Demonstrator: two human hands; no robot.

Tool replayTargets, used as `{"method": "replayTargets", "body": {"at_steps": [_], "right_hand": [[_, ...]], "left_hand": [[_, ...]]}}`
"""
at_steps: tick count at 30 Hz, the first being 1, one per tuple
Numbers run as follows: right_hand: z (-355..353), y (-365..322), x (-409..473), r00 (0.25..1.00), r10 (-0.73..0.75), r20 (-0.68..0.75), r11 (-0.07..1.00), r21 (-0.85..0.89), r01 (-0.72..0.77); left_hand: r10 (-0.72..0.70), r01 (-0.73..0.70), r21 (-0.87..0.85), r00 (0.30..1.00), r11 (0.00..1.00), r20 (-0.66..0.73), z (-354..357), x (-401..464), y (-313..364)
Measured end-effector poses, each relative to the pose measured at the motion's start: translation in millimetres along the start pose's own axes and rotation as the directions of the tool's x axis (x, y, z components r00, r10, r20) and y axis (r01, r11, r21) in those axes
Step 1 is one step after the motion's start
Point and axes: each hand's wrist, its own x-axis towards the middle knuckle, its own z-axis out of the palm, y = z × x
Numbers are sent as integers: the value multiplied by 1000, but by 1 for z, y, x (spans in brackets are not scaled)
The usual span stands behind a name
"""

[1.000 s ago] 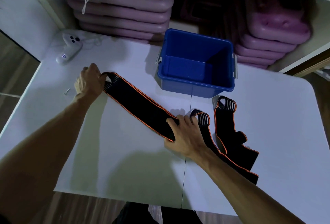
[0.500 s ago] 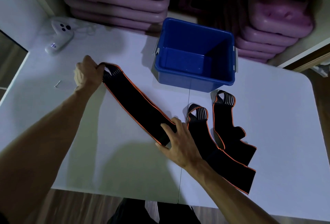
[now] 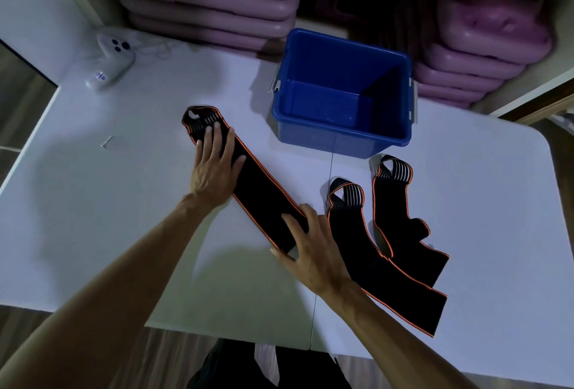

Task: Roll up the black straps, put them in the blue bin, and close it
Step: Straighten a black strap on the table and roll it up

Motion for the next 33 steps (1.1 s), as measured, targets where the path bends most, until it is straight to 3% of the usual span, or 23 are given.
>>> {"method": "replayTargets", "body": {"at_steps": [10,15,19,23,28,33], "right_hand": [[5,-7,-6,999,2,-34,1000,25,-1],[6,-5,-8,999,18,-39,998,63,-16],[6,-4,-9,999,25,-27,998,64,-23],[7,-5,-10,999,22,-24,998,67,-20],[10,-5,-14,1000,-20,-7,998,51,20],[0,12,-17,993,-107,49,984,151,98]], "left_hand": [[15,-19,78,999,997,47,-3,17,0],[-45,42,-35,992,999,-114,1,-5,22],[-22,22,14,999,1000,-40,17,-22,32],[-101,103,40,993,994,-56,22,-17,40],[-89,91,43,995,995,-55,21,-18,39],[-38,20,-87,976,996,-213,3,-45,38]]}}
